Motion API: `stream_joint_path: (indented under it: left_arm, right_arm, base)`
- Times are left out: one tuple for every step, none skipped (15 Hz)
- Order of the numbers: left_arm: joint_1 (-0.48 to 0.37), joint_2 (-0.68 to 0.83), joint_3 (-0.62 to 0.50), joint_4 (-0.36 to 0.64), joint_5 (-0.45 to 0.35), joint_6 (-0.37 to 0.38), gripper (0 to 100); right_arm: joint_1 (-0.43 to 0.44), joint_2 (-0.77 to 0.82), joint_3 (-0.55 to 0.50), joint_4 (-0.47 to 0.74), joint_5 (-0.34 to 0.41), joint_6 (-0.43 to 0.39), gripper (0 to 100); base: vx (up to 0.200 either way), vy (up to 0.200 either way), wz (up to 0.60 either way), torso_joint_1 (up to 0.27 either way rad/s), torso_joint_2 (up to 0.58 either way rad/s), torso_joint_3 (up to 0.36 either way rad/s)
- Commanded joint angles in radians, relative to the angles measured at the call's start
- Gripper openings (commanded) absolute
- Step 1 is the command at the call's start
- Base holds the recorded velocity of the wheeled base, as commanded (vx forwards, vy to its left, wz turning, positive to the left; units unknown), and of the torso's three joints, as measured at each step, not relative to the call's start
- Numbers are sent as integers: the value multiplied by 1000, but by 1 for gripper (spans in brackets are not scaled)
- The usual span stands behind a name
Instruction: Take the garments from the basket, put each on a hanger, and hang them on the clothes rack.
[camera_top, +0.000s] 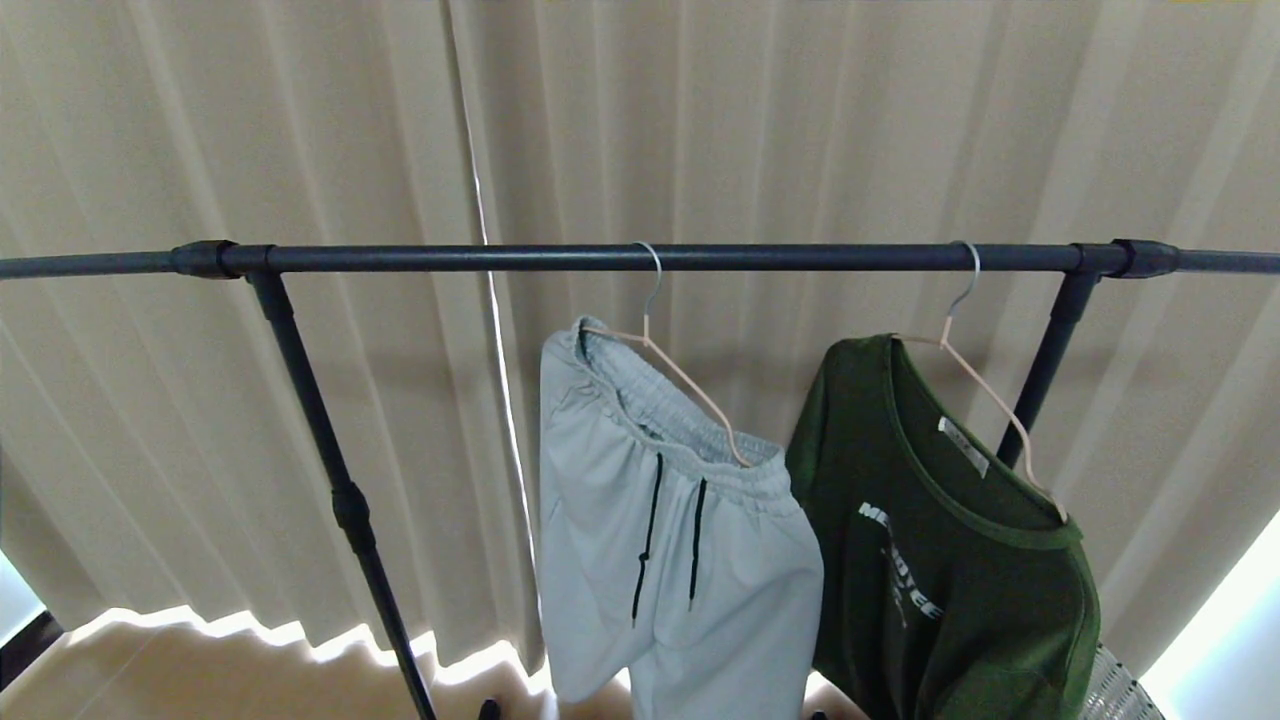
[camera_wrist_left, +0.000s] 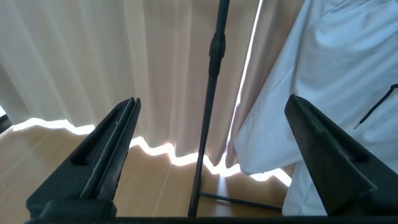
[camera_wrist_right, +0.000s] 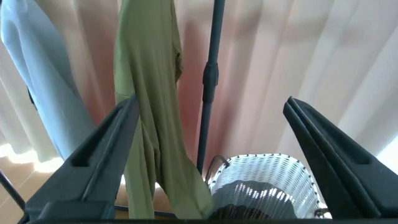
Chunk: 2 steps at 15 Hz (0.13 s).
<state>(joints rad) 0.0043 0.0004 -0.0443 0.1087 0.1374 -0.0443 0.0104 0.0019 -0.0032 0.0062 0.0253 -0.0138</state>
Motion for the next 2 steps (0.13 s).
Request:
stream_joint_path:
  left_arm:
    - [0, 0, 0, 0, 1, 0, 100]
    - [0, 0, 0, 0, 1, 0, 100]
  right_arm:
    - [0, 0, 0, 1, -2, 2, 100]
    - [0, 0, 0, 0, -5, 3, 100]
  base:
    - [0, 0, 0, 0, 0, 0]
    - [0, 0, 0, 0, 0, 0]
